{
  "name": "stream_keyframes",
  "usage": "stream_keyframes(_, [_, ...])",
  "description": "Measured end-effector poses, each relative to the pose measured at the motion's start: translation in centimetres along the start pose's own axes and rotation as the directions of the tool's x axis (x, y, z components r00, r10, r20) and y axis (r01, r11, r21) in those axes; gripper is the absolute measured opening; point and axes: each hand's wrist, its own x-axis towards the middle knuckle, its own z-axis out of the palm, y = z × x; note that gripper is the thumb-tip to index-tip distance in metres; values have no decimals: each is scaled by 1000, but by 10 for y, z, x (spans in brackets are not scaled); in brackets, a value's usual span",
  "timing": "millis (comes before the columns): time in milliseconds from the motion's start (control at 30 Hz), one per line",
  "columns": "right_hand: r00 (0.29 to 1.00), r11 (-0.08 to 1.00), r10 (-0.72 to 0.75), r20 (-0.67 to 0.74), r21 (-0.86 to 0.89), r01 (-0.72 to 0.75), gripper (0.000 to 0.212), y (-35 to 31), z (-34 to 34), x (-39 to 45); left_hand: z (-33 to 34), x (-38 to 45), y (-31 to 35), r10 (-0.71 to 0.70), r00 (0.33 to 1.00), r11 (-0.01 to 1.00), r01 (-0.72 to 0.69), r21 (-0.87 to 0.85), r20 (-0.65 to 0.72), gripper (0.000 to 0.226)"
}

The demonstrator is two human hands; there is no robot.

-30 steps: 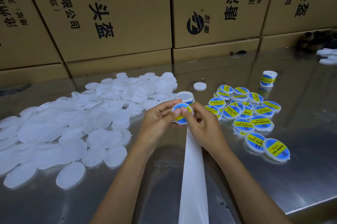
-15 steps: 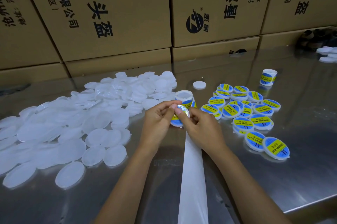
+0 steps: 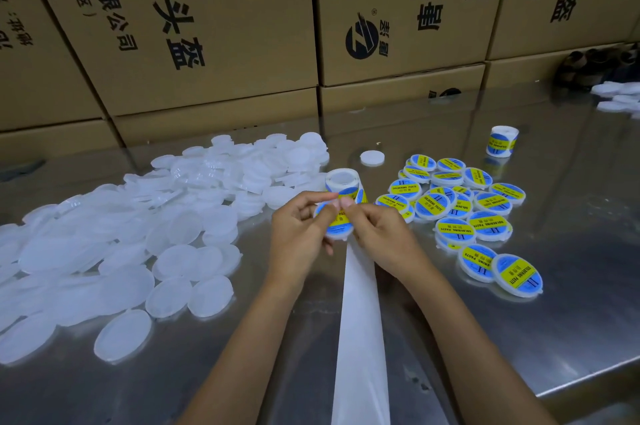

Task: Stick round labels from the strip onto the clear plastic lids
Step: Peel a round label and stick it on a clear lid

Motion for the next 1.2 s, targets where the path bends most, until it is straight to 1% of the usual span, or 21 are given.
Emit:
stream_keyframes(67, [995, 999, 32, 96, -9, -31, 55, 1, 0, -1, 1, 1, -3, 6, 998, 1000, -6, 2, -58, 10])
stream_keyframes(133, [989, 997, 71, 127, -13, -70, 57, 1, -2, -1, 2, 2, -6, 5, 998, 1000, -5, 1, -56, 11])
stream_keyframes(167, [991, 996, 94, 94, -16, -93, 56, 1, -5, 0, 2, 3, -7, -1, 998, 1000, 1, -7, -57, 11])
stream_keyframes(233, [979, 982, 190, -76, 4, -190, 53, 2, -14, 6, 2, 6, -9, -25, 996, 1000, 24, -13, -81, 14])
stream_keyframes(300, [911, 939, 340, -233, 126, -319, 49, 8, -27, 18, -1, 10, -12, -26, 993, 998, 31, 47, -119, 19])
stream_keyframes(333, [868, 902, 424, -258, 207, -379, 48, 11, -35, 24, -2, 12, -14, -14, 990, 996, 26, 84, -138, 20])
stream_keyframes(400, [793, 818, 560, -240, 312, -483, 43, 15, -48, 36, -4, 14, -17, 16, 986, 991, 7, 137, -165, 21])
stream_keyframes(467, [742, 751, 644, -186, 337, -567, 33, 20, -57, 47, -5, 14, -20, 38, 984, 982, -5, 187, -174, 20])
stream_keyframes(533, [718, 713, 684, -132, 331, -618, 23, 23, -61, 56, -5, 15, -21, 56, 984, 975, -18, 221, -168, 20])
stream_keyframes(600, [707, 703, 697, -121, 309, -640, 20, 26, -63, 64, -6, 16, -22, 74, 983, 970, -32, 241, -168, 20])
stream_keyframes(733, [714, 725, 682, -159, 270, -633, 20, 27, -65, 68, -9, 19, -25, 98, 975, 955, -37, 293, -197, 21])
stream_keyframes(767, [730, 748, 659, -183, 262, -610, 21, 26, -65, 69, -11, 20, -25, 109, 972, 949, -39, 314, -210, 21])
stream_keyframes(800, [761, 796, 604, -235, 212, -567, 22, 26, -64, 70, -12, 21, -26, 122, 967, 940, -41, 338, -222, 21])
stream_keyframes(833, [801, 855, 514, -307, 104, -509, 24, 26, -63, 72, -13, 22, -26, 133, 963, 932, -41, 361, -233, 22])
stream_keyframes(867, [838, 894, 390, -382, -61, -444, 25, 26, -61, 76, -14, 23, -27, 138, 960, 926, -38, 375, -242, 23])
stream_keyframes(900, [868, 899, 262, -421, -220, -378, 24, 25, -58, 80, -15, 25, -26, 136, 958, 926, -32, 377, -251, 25])
stream_keyframes(933, [890, 891, 169, -423, -319, -321, 20, 26, -55, 87, -15, 26, -26, 130, 957, 927, -24, 374, -260, 26])
stream_keyframes(1000, [932, 871, 97, -350, -424, -250, 13, 32, -50, 104, -16, 32, -26, 105, 957, 932, 0, 362, -271, 27])
stream_keyframes(1100, [974, 798, 86, -209, -571, -193, 23, 49, -45, 139, -18, 39, -26, 49, 947, 952, 52, 303, -317, 27])
stream_keyframes(1133, [980, 765, 90, -180, -618, -183, 28, 54, -45, 150, -18, 40, -27, 35, 944, 955, 65, 289, -328, 27])
stream_keyframes(1200, [977, 702, 123, -174, -681, -210, 36, 66, -46, 169, -17, 43, -29, 26, 943, 954, 76, 290, -331, 26])
